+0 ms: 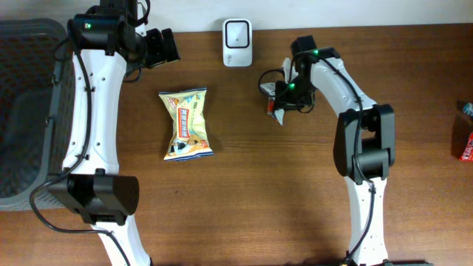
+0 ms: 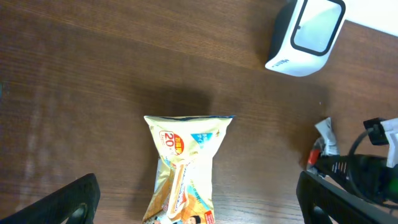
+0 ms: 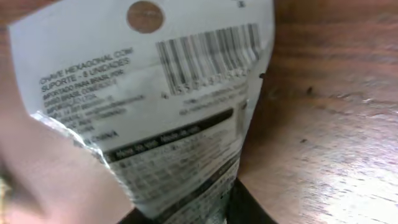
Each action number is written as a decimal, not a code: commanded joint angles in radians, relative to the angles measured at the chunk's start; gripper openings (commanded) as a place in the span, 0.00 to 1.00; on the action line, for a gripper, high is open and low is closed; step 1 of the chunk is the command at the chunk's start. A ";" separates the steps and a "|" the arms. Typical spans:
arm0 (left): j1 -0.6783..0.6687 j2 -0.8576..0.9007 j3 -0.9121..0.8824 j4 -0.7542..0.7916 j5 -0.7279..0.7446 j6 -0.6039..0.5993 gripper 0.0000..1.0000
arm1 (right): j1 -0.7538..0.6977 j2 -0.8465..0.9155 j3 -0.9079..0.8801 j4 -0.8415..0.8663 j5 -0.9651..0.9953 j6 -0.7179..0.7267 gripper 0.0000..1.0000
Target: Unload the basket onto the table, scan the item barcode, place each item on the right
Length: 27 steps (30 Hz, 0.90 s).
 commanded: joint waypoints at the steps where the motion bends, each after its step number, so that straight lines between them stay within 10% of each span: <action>1: 0.006 -0.009 0.000 -0.001 -0.011 -0.006 0.99 | -0.079 0.019 -0.026 -0.007 -0.316 -0.007 0.20; 20: 0.006 -0.009 0.001 -0.001 -0.011 -0.007 0.99 | -0.136 0.006 -0.060 -0.096 -0.500 -0.220 0.21; 27: 0.006 -0.009 0.000 -0.001 -0.011 -0.007 0.99 | -0.041 -0.134 -0.031 -0.100 -0.153 -0.198 0.31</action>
